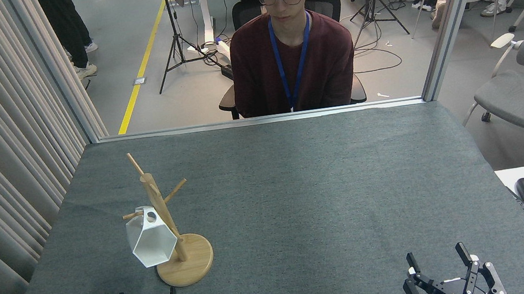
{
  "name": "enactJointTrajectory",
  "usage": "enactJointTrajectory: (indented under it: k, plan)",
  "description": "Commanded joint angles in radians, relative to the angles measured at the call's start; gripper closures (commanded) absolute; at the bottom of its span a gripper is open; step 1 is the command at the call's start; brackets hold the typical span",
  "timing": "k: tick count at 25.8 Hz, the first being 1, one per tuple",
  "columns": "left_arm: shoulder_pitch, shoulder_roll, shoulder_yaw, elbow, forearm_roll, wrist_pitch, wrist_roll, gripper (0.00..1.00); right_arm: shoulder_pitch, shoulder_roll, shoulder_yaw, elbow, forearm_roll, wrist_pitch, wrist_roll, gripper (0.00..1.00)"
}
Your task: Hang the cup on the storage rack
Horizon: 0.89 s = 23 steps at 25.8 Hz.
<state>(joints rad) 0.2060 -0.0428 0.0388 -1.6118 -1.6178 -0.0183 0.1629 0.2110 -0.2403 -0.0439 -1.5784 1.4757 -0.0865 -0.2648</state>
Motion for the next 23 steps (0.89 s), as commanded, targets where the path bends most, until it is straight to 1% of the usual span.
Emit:
enactJointTrajectory:
  k: [1, 8, 23]
  plan:
    - [0.015, 0.006, 0.0, 0.0, 0.002, 0.012, 0.063, 0.01, 0.001, -0.001, -0.001, -0.002, 0.002, -0.001, 0.001, 0.01]
    - [0.016, 0.006, 0.0, -0.003, 0.052, 0.014, 0.072, 0.01, 0.001, -0.004, -0.001, 0.0, 0.002, 0.001, 0.001, 0.01]
    - [0.016, 0.006, -0.005, -0.008, 0.052, 0.011, 0.087, 0.01, -0.008, -0.001, -0.001, 0.002, 0.002, 0.01, 0.003, 0.01]
